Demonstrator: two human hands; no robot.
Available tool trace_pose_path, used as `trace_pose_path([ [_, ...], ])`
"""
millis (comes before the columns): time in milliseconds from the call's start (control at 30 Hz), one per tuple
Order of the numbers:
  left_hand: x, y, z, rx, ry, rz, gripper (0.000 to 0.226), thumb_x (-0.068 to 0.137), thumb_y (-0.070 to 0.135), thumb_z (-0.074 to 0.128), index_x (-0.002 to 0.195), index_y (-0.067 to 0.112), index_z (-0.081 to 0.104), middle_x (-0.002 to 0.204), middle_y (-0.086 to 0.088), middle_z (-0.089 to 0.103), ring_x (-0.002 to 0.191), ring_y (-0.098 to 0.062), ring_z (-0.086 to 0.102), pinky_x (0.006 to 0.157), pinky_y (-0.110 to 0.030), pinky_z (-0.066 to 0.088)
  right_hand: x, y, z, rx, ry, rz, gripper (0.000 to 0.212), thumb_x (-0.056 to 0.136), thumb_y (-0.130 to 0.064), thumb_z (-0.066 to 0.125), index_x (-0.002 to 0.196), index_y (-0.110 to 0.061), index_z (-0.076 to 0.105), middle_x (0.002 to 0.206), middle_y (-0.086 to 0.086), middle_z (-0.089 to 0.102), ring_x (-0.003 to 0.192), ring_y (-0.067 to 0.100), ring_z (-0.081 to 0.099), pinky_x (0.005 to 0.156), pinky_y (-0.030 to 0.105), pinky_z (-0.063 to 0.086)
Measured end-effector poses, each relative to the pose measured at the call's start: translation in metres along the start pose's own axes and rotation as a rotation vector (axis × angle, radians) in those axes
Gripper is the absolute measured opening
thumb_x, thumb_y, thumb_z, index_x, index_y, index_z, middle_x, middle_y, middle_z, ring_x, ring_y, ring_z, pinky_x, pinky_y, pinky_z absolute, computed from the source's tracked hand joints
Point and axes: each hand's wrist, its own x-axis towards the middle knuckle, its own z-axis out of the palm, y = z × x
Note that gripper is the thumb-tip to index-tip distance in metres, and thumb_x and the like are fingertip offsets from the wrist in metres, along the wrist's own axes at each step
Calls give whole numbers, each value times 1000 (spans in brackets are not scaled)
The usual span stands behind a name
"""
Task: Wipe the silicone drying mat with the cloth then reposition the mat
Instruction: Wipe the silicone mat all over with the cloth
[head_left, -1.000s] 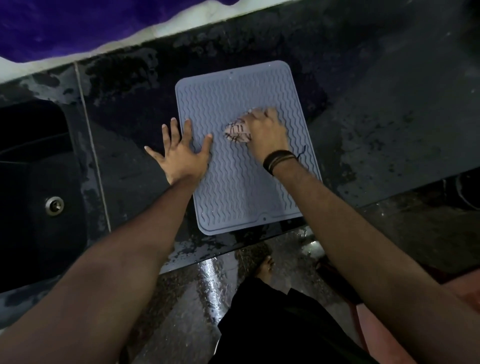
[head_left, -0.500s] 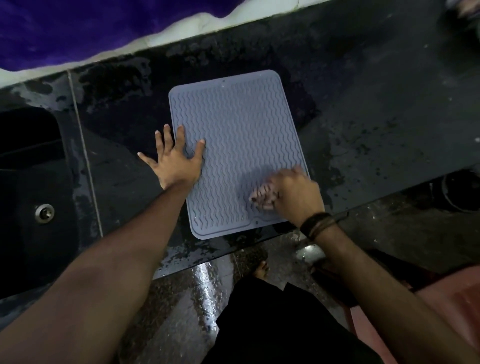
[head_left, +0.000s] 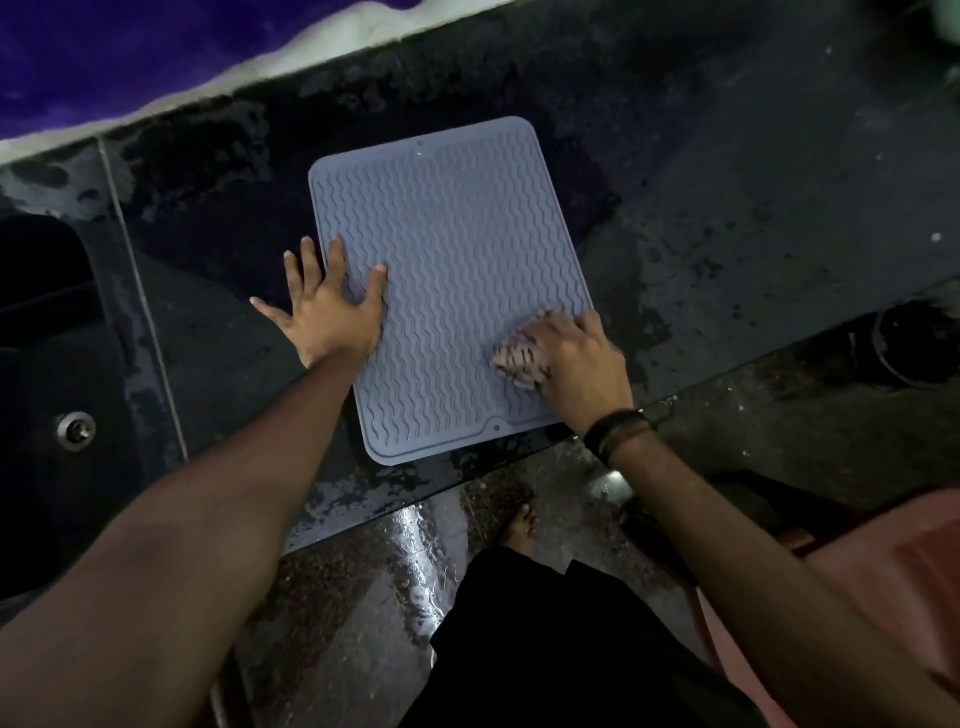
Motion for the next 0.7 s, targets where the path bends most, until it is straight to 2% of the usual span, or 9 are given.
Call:
trace_pose_path([
  [133, 0, -1, 2, 2, 3, 5, 81, 91, 83, 20, 159, 39, 24, 170, 3, 13, 157, -18, 1, 114, -72, -12, -50, 6, -6, -53, -83, 14, 46, 72, -13, 71, 116, -24, 61, 118, -6, 56, 105, 22, 45, 68, 37, 56],
  [233, 1, -2, 3, 7, 3, 1, 82, 90, 83, 18, 159, 39, 23, 170, 4, 12, 157, -17, 0, 114, -72, -12, -46, 7, -24, -41, -131, 18, 41, 74, -18, 70, 115, -23, 64, 113, -3, 63, 105, 23, 48, 70, 38, 54],
  [333, 1, -2, 3, 7, -3, 5, 82, 90, 83, 18, 159, 39, 23, 170, 4, 12, 157, -17, 0, 114, -72, -12, -3, 3, -40, 23, 19, 22, 40, 73, -20, 75, 111, -17, 66, 107, 5, 67, 105, 30, 52, 70, 41, 53],
  [400, 0, -2, 2, 1, -2, 8, 82, 90, 83, 19, 159, 38, 24, 170, 3, 12, 157, -18, 0, 114, -72, -12, 41, 2, -43, 45, 122, 35, 39, 76, -11, 70, 114, -15, 65, 109, 8, 65, 107, 32, 50, 71, 40, 52],
  [500, -1, -1, -1, -4, -4, 13, 82, 91, 82, 20, 159, 37, 24, 170, 3, 12, 157, -18, 0, 115, -72, -11, 91, 2, -30, -8, 24, 77, 41, 81, -4, 62, 121, -11, 63, 121, 9, 60, 117, 32, 45, 80, 39, 51],
  [567, -2, 0, -2, -6, -4, 11, 81, 91, 82, 20, 159, 37, 24, 170, 3, 12, 157, -18, 0, 115, -72, -11, 95, 6, -18, -46, -49, 97, 40, 83, -2, 60, 122, -10, 61, 126, 9, 56, 120, 31, 42, 82, 39, 52],
  [700, -2, 0, -1, -1, -5, 7, 81, 91, 82, 20, 159, 38, 24, 170, 3, 12, 157, -18, 0, 115, -72, -11, 40, 16, -7, 21, 9, 76, 45, 77, -3, 66, 119, -18, 62, 123, 4, 57, 113, 32, 45, 75, 40, 55],
])
